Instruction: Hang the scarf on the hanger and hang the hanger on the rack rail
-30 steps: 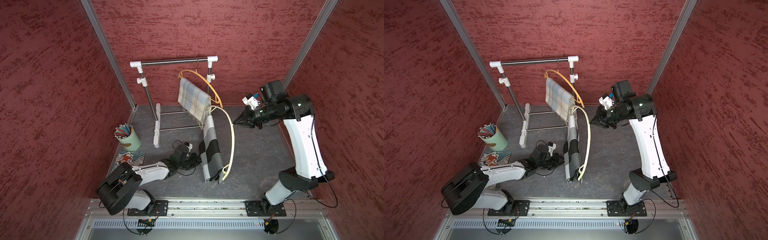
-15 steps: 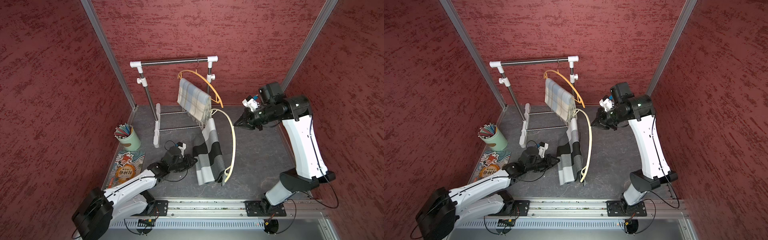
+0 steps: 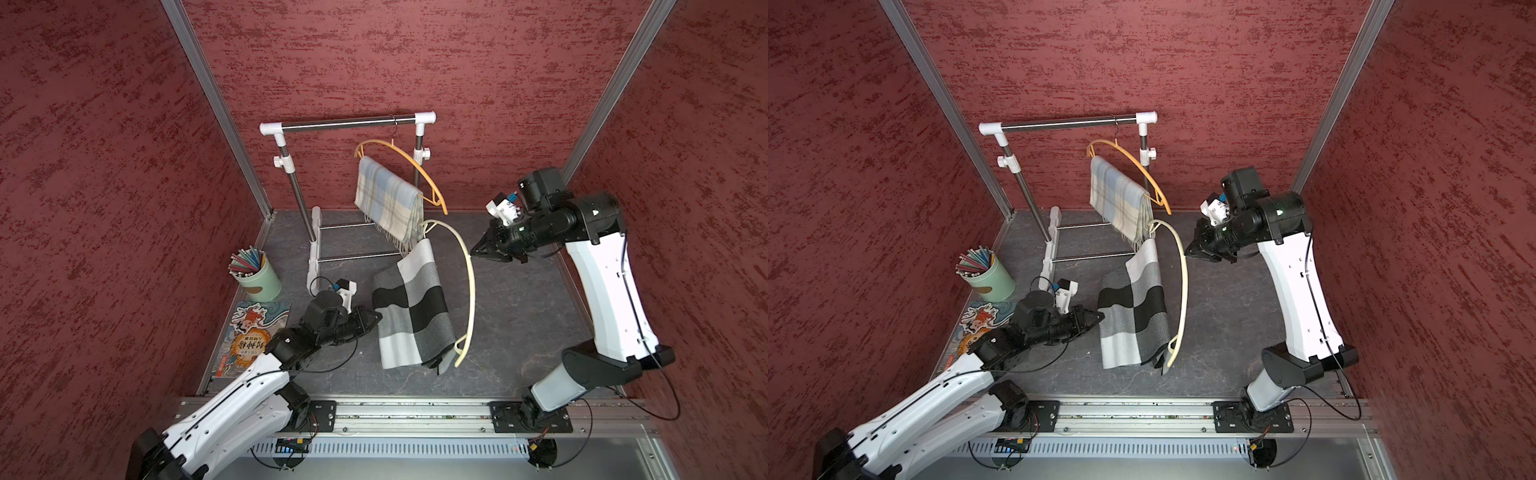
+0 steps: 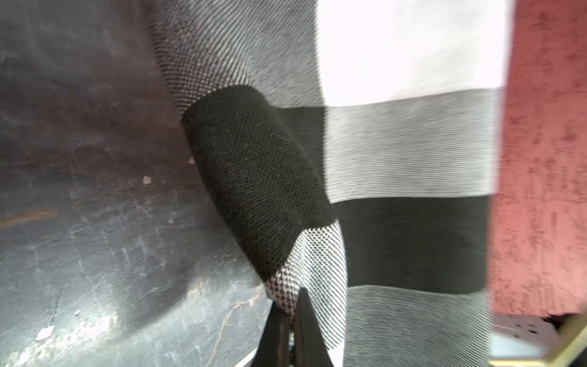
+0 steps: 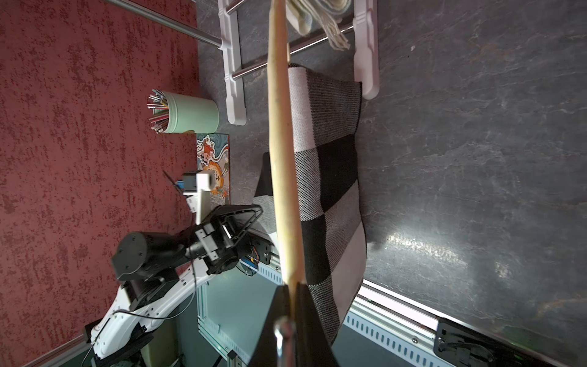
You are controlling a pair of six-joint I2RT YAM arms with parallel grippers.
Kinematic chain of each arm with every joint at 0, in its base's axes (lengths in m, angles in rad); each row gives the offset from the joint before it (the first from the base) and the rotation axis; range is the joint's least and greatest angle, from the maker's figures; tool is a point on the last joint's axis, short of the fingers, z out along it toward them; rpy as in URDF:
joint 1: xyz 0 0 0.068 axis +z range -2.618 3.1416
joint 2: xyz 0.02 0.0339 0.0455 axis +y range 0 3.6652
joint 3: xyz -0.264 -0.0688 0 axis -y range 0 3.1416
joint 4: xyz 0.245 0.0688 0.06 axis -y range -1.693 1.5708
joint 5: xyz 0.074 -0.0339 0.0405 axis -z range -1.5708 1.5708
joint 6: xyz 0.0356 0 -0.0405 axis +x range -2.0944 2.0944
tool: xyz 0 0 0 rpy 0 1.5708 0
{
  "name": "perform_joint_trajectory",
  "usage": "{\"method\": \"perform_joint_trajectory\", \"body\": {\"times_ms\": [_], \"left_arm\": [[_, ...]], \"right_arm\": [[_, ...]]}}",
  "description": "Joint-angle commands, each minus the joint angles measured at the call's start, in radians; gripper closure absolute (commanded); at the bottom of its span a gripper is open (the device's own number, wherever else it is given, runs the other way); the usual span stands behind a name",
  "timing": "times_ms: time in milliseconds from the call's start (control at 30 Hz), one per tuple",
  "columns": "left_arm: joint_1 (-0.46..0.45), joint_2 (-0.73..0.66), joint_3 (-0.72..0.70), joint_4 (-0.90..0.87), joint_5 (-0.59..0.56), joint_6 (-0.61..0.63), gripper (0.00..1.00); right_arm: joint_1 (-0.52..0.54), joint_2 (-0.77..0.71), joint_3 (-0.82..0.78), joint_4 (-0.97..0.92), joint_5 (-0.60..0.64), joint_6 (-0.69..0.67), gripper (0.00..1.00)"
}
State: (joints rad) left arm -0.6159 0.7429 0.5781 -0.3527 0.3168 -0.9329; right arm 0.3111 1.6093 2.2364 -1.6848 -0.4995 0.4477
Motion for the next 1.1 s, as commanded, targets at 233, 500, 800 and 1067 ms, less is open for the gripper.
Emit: {"method": "perform_joint_trajectory", "body": {"times_ms": [233, 500, 800, 1067], "left_arm": [[0.113, -0.05, 0.075, -0.13, 0.095, 0.091, 1.0], [0.12, -0.045, 0.007, -0.161, 0.097, 0.07, 1.0], [0.101, 0.061, -0.248, 0.141, 0.123, -0.034, 0.27], [0.137, -0.004, -0.009, -0.112, 0.071, 0.123, 0.17]], "right_arm": [[-0.009, -0.051, -0.06, -0.051, -0.017, -0.007, 1.0], [-0.014, -0.043, -0.03, -0.028, -0.052, 0.021, 1.0], [-0.015, -0.042, 0.0, -0.019, -0.122, 0.056, 1.0], [-0.013, -0.051, -0.018, -0.003, -0.112, 0.059, 1.0]]}}
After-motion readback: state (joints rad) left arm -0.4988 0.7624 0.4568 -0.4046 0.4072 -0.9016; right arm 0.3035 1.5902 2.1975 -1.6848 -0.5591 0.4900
